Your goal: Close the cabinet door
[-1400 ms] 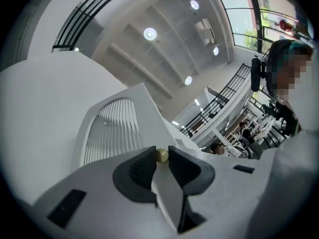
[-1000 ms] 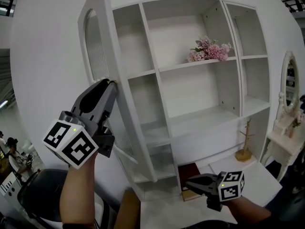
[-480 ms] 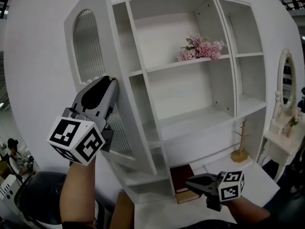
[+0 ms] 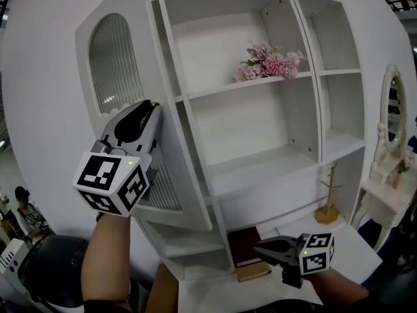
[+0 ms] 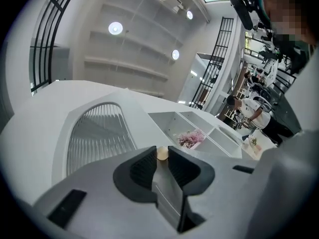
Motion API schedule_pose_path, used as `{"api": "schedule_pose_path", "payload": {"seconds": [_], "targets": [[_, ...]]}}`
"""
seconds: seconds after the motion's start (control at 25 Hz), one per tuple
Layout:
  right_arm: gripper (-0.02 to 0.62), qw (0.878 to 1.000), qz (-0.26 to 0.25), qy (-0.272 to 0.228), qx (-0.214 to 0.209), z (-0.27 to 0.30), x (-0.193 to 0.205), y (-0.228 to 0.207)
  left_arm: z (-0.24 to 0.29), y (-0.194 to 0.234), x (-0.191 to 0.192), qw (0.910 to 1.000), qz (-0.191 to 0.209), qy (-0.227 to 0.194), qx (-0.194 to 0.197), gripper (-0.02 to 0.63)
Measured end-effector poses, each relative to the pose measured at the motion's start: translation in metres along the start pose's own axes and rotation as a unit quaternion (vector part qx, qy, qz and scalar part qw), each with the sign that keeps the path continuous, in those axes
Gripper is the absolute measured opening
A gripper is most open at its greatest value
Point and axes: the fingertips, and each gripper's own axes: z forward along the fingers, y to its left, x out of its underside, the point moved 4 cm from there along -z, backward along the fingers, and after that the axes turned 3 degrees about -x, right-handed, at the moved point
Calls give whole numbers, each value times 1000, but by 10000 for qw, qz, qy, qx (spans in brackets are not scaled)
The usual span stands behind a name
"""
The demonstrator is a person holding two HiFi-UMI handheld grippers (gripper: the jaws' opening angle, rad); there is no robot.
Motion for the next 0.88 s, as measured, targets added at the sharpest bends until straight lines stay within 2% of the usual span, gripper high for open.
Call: {"api": "schedule_pose_path", "payload": {"seconds": [0.28,0.88], "targets": [[6,10000,44,22,0,-11,1,-18,23,-4,14,9999,73,96,-82,74],[6,9999,96,-81,-62,-39,-4,-56,70,-5,52,9975,281,333,-551,75]]}}
